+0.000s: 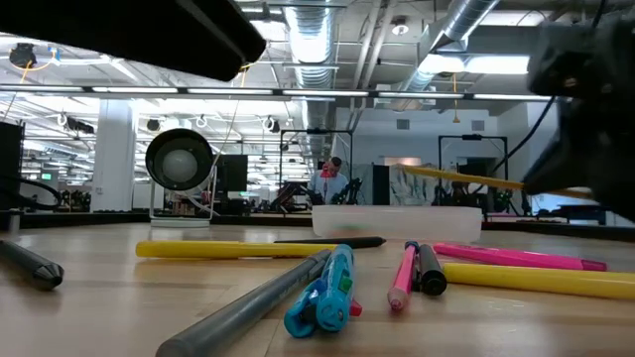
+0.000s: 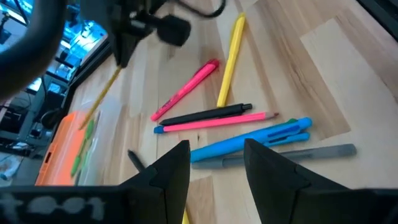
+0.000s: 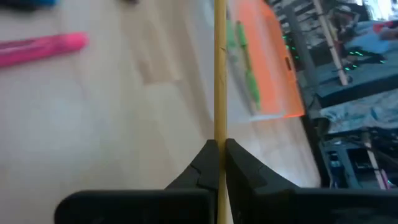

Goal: Pick & place school supplies into a supply box
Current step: Put the yellow pencil into the supply box

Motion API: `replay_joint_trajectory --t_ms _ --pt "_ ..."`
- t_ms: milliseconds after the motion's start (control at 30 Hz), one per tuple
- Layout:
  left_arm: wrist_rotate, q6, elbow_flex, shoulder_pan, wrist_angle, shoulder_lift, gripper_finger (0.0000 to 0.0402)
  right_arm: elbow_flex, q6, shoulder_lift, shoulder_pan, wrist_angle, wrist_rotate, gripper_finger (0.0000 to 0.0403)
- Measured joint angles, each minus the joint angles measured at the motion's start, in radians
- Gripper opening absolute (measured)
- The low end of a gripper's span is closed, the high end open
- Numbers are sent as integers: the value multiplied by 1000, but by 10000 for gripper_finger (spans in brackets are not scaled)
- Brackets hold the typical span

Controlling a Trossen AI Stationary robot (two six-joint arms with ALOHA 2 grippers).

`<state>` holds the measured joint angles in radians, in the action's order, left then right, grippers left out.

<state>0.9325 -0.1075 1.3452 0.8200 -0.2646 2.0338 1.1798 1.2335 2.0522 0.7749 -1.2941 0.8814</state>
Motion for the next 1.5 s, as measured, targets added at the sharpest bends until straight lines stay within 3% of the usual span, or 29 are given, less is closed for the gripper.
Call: replay_joint_trajectory --t_ms 367,700,1067,1300,1500 --pt "54 -60 -9 9 -55 0 142 5 -42 -1 -89 -41 41 0" --pt "69 -61 -9 11 -60 0 142 95 -224 -3 -208 -42 65 0" --pt "70 -77 -9 19 -67 0 142 139 -399 -137 -289 -18 91 0" --pt "72 -77 -9 19 -67 0 142 139 -541 -179 -397 80 46 0" --pt "75 -91 -9 20 -82 0 142 105 -675 -180 -497 268 1 0"
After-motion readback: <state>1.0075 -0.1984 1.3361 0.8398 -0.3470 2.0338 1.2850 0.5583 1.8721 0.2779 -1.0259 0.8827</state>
